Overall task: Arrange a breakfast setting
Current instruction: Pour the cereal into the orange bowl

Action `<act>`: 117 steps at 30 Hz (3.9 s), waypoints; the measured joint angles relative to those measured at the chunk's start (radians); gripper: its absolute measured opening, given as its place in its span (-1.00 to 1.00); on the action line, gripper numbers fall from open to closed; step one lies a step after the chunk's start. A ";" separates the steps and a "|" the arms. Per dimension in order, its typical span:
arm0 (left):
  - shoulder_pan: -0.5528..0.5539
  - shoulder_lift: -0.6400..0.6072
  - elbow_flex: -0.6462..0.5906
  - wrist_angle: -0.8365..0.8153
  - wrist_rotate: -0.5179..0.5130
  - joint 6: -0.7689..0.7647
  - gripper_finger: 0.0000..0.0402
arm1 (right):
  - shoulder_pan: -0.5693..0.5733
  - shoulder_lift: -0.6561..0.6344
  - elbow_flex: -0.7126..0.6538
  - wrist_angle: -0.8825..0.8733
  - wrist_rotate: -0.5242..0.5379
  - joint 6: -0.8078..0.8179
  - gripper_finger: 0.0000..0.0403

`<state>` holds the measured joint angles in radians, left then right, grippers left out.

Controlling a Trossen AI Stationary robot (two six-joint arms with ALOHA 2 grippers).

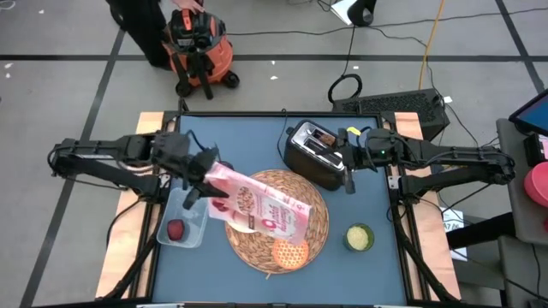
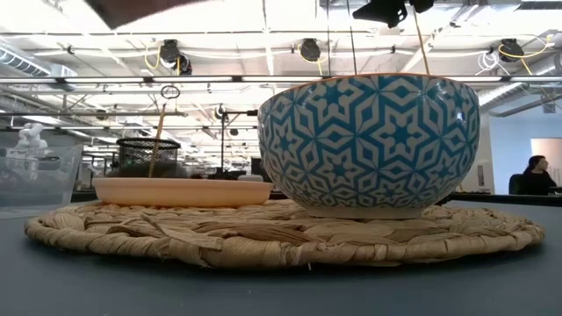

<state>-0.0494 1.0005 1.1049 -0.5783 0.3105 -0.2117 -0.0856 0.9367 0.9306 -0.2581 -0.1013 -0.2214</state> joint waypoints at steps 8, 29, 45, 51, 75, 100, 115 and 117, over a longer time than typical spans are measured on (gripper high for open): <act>0.000 0.045 0.000 -0.041 0.000 -0.001 -0.19 | 0.000 0.000 0.000 0.000 0.000 0.000 0.45; -0.058 0.144 -0.002 -0.103 -0.057 -0.068 -0.19 | 0.000 0.000 0.000 0.003 0.000 0.000 0.45; -0.084 0.159 0.064 -0.147 -0.089 -0.076 -0.19 | 0.000 0.000 0.000 0.005 0.000 -0.003 0.45; -0.093 0.158 0.064 -0.134 -0.119 -0.077 -0.19 | 0.000 0.000 0.000 0.004 0.000 -0.004 0.45; -0.116 0.171 0.063 -0.183 -0.146 -0.112 -0.19 | 0.000 0.000 0.000 0.004 0.000 -0.004 0.45; -0.148 0.141 0.063 -0.160 -0.203 -0.136 -0.19 | 0.000 0.000 0.000 0.004 0.000 -0.008 0.45; -0.161 0.130 0.063 -0.159 -0.198 -0.170 -0.19 | 0.000 0.000 0.000 0.006 0.000 -0.008 0.45; -0.160 0.127 0.063 -0.144 -0.199 -0.183 -0.19 | 0.000 0.000 0.000 0.006 0.000 -0.008 0.45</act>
<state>-0.2096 1.1272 1.1675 -0.7227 0.1117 -0.3944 -0.0856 0.9367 0.9306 -0.2520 -0.1017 -0.2291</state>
